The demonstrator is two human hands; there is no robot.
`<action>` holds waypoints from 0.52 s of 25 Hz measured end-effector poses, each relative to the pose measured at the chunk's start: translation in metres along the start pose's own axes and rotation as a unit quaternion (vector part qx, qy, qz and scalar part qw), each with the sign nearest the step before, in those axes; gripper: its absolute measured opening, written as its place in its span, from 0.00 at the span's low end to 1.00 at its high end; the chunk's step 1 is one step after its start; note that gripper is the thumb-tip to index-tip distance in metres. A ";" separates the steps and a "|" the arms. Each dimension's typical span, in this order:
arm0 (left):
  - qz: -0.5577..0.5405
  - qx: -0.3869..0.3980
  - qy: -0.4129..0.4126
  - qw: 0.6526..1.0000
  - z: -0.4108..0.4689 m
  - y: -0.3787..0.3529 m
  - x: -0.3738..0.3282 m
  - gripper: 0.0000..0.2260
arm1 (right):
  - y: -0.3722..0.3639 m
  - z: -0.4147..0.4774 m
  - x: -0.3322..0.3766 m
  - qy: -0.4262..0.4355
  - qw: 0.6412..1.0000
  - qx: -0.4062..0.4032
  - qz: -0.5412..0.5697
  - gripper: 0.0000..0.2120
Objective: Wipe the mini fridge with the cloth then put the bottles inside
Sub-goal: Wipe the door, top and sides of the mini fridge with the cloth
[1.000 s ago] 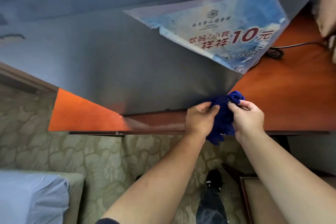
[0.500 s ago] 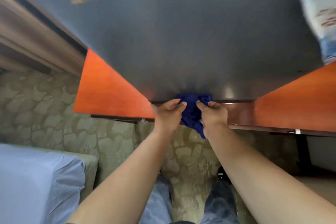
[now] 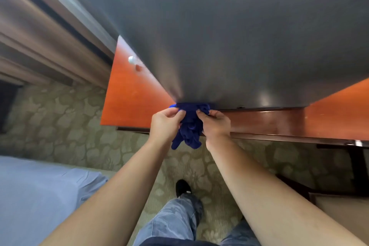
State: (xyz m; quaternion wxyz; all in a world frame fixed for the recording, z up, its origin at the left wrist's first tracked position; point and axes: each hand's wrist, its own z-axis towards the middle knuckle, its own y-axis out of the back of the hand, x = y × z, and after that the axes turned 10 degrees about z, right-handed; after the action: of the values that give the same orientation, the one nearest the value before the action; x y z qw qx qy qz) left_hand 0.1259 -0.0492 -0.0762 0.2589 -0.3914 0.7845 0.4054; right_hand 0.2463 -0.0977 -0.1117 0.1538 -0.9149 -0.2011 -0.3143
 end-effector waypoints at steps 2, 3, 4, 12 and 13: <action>-0.005 0.007 0.012 1.000 -0.013 -0.038 -0.021 0.02 | 0.035 0.003 0.031 0.015 0.999 -0.027 0.006 0.10; -0.013 0.017 0.014 1.000 -0.021 -0.066 -0.035 0.02 | 0.058 0.005 0.051 0.029 0.999 -0.043 0.013 0.10; -0.031 0.035 0.014 0.999 -0.029 -0.095 -0.049 0.03 | 0.081 0.007 0.071 0.047 0.997 -0.063 0.019 0.10; -0.173 0.112 0.031 0.978 -0.106 -0.258 -0.136 0.04 | 0.233 0.013 0.192 0.173 0.982 -0.067 0.039 0.06; -0.189 0.098 0.031 0.977 -0.117 -0.257 -0.144 0.03 | 0.235 0.007 0.200 0.173 0.983 -0.049 0.042 0.07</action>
State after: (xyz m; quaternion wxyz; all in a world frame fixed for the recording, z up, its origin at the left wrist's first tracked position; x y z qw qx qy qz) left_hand 0.4080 -0.1828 -0.0209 0.3435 -0.5179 0.7399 0.2576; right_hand 0.5032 -0.2450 -0.0260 0.1546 -0.8608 -0.1170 -0.4706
